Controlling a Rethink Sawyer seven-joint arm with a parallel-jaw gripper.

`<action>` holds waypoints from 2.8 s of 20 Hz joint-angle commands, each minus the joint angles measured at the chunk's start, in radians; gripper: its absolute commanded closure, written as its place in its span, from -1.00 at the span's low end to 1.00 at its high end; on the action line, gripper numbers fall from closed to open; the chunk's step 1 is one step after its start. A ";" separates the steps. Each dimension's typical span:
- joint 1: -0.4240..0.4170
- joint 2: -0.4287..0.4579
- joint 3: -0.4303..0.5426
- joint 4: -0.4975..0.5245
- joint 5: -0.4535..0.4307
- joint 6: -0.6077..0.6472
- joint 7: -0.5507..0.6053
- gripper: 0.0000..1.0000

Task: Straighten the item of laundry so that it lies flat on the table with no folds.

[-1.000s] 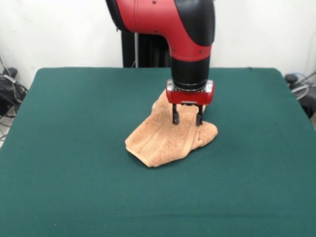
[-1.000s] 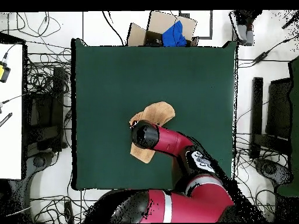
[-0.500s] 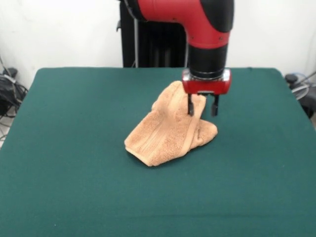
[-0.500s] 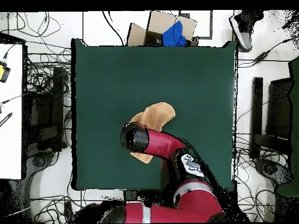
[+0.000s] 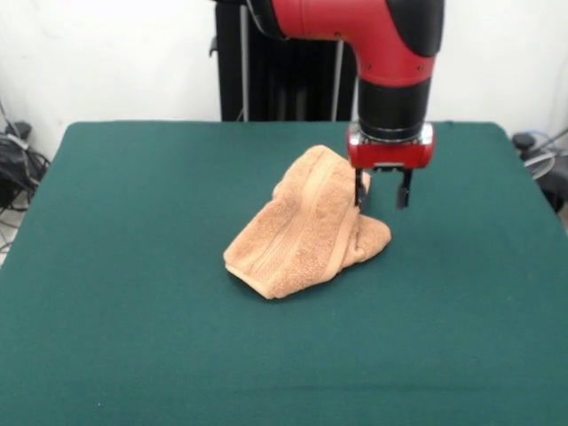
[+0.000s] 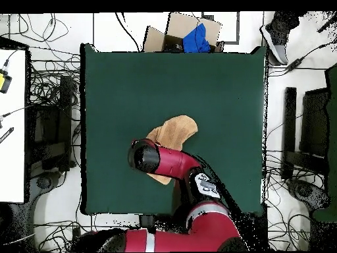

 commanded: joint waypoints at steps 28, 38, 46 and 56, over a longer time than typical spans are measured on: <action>0.166 -0.079 -0.162 0.055 0.083 0.042 0.263 -1.00; 0.179 -0.067 -0.194 0.066 0.087 0.003 0.244 -1.00; 0.154 -0.047 -0.191 0.053 0.074 -0.021 0.220 -1.00; 0.111 0.003 -0.176 0.027 0.052 -0.070 0.197 -1.00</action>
